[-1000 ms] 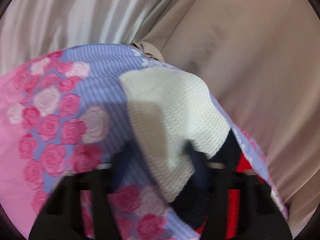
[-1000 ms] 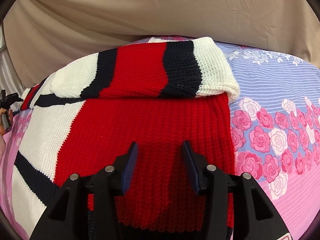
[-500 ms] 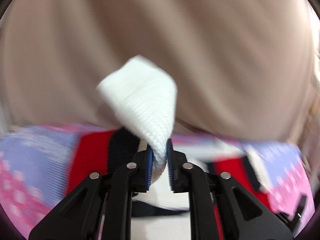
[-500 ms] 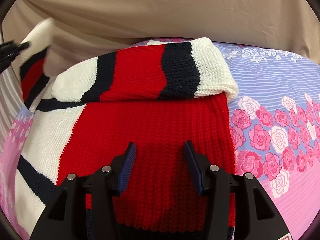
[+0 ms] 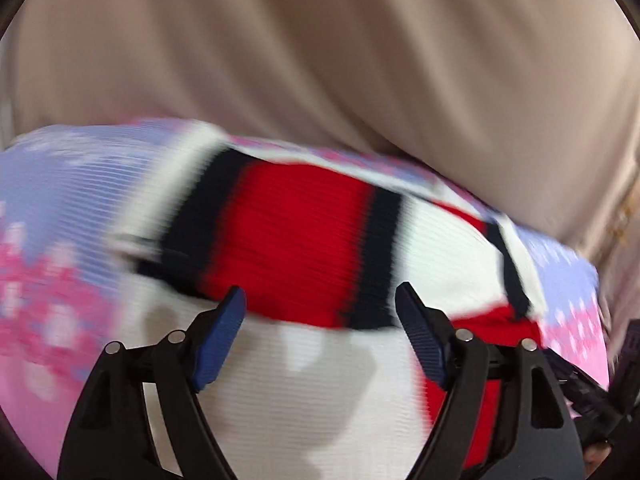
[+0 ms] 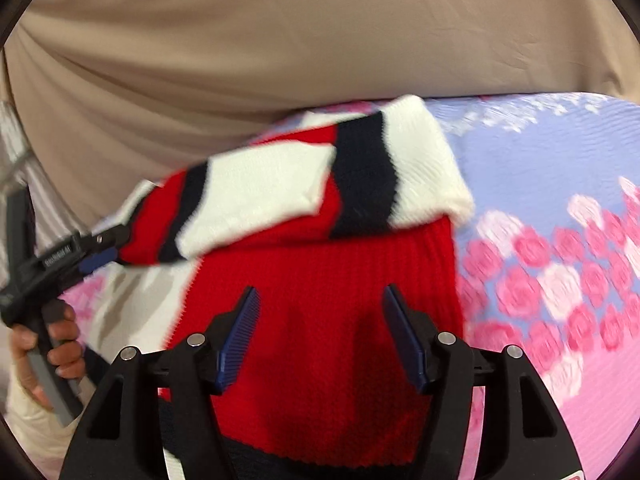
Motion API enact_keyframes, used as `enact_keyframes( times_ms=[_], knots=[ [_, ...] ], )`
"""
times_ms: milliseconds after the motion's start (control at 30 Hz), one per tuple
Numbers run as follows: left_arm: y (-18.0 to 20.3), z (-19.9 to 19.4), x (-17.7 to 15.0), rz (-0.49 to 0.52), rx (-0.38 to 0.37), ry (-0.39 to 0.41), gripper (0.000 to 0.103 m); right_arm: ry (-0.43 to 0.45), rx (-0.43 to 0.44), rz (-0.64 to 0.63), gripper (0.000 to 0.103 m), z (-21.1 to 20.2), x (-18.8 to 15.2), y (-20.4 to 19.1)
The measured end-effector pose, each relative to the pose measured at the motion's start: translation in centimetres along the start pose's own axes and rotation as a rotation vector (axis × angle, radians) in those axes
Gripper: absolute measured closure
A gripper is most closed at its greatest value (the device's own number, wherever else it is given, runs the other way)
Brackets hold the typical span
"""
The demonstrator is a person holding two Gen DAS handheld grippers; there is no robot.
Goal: Fold small clothes
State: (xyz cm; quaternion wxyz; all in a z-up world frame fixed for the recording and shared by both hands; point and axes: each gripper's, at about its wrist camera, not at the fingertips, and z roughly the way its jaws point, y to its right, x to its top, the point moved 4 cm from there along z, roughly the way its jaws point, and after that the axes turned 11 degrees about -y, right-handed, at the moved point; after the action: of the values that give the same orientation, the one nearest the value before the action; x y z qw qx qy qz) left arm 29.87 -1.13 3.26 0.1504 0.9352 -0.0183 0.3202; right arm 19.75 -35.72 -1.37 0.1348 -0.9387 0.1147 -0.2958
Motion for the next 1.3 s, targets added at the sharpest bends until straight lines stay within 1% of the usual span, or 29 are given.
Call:
enact_keyframes(
  times_ms=[67, 100, 133, 200, 267, 367, 400, 433, 467, 500, 533, 600, 667, 700, 767, 800, 833, 900, 933, 967, 1033, 1067, 1133, 1167, 1200, 1233, 1267, 1300],
  knots=[
    [-3.2, -0.4, 0.8, -0.068, 0.017, 0.000, 0.028, -0.034, 0.019, -0.005, 0.041, 0.6, 1.7, -0.6],
    [-4.8, -0.4, 1.1, -0.128, 0.009, -0.006, 0.028, -0.042, 0.025, -0.011, 0.041, 1.1, 2.6, -1.0],
    [-5.8, -0.3, 1.2, -0.176, -0.014, -0.009, 0.028, -0.041, 0.012, -0.013, 0.041, 1.5, 3.4, -1.2],
    [-7.3, 0.0, 1.3, -0.266, -0.062, -0.027, 0.028, -0.040, -0.048, -0.020, 0.041, 2.5, 4.8, -1.7],
    [-8.4, 0.2, 1.3, -0.323, -0.093, -0.043, 0.028, -0.056, -0.078, -0.018, 0.041, 3.7, 5.7, -1.8],
    [-10.3, 0.6, 1.4, -0.378, -0.110, -0.063, 0.028, -0.105, -0.096, 0.064, 0.041, 6.4, 6.4, -0.8],
    [-11.2, 0.8, 1.3, -0.399, -0.122, -0.072, 0.028, -0.112, -0.082, 0.084, 0.045, 6.9, 6.4, -0.7],
    [-11.5, 0.9, 1.4, -0.418, -0.124, -0.075, 0.030, -0.108, -0.073, 0.091, 0.059, 7.2, 6.6, -0.9],
    [-11.7, 0.9, 1.4, -0.433, -0.121, -0.072, 0.032, -0.104, -0.067, 0.087, 0.067, 7.4, 6.9, -1.3],
    [-11.9, 0.7, 1.5, -0.447, -0.120, -0.066, 0.035, -0.110, -0.047, 0.081, 0.083, 7.6, 7.4, -2.0],
    [-12.0, 0.3, 1.6, -0.459, -0.135, -0.053, 0.035, -0.107, -0.031, 0.083, 0.090, 7.6, 7.8, -2.4],
    [-12.1, -0.9, 2.1, -0.470, -0.161, -0.024, 0.034, -0.082, -0.012, 0.073, 0.093, 7.1, 8.6, -3.4],
    [-11.8, -1.8, 2.4, -0.462, -0.162, -0.005, 0.034, -0.042, -0.017, 0.041, 0.094, 6.3, 9.4, -4.6],
    [-11.5, -1.7, 2.6, -0.449, -0.147, -0.011, 0.033, -0.025, -0.014, 0.029, 0.094, 5.8, 9.9, -5.3],
    [-11.3, -0.7, 2.8, -0.443, -0.114, -0.053, 0.033, -0.002, 0.012, 0.009, 0.094, 4.6, 10.8, -6.6],
    [-11.5, -0.1, 2.8, -0.456, -0.112, -0.076, 0.033, 0.013, 0.020, -0.004, 0.094, 3.9, 11.4, -7.1],
    [-11.5, 0.3, 2.5, -0.486, -0.130, -0.104, 0.033, 0.035, 0.021, -0.025, 0.094, 2.9, 12.1, -7.9],
    [-11.4, 0.2, 2.2, -0.516, -0.197, -0.106, 0.032, 0.072, 0.013, -0.062, 0.094, 1.1, 13.2, -9.1],
    [-11.1, 0.0, 2.1, -0.515, -0.205, -0.102, 0.031, 0.084, 0.011, -0.076, 0.094, 0.7, 13.9, -9.4],
    [-10.7, -0.2, 2.0, -0.507, -0.201, -0.093, 0.030, 0.102, 0.013, -0.093, 0.094, -0.2, 14.4, -9.9],
    [-10.3, 0.2, 2.3, -0.490, -0.155, -0.097, 0.031, 0.133, 0.028, -0.115, 0.095, -1.6, 15.0, -10.6],
    [-10.2, 0.5, 2.5, -0.476, -0.132, -0.106, 0.034, 0.167, 0.043, -0.121, 0.095, -2.8, 15.2, -10.7],
    [-11.2, 1.8, 3.0, -0.457, -0.087, -0.119, 0.075, 0.224, 0.060, -0.113, 0.095, -4.6, 15.1, -9.6],
    [-11.5, 1.9, 3.0, -0.462, -0.077, -0.118, 0.078, 0.245, 0.034, -0.091, 0.095, -4.7, 14.6, -8.2],
    [-11.6, 2.0, 2.9, -0.470, -0.087, -0.113, 0.079, 0.234, -0.017, -0.068, 0.095, -3.7, 14.1, -6.2],
    [-11.8, 2.1, 2.6, -0.469, -0.095, -0.110, 0.081, 0.192, -0.080, -0.049, 0.095, -1.8, 13.6, -4.7],
    [-11.7, 2.2, 2.3, -0.456, -0.084, -0.109, 0.081, 0.121, -0.152, -0.027, 0.095, 0.9, 13.1, -2.7],
    [-11.4, 2.4, 2.1, -0.427, -0.070, -0.113, 0.082, 0.023, -0.214, 0.002, 0.095, 4.1, 12.1, -0.5]
  ],
)
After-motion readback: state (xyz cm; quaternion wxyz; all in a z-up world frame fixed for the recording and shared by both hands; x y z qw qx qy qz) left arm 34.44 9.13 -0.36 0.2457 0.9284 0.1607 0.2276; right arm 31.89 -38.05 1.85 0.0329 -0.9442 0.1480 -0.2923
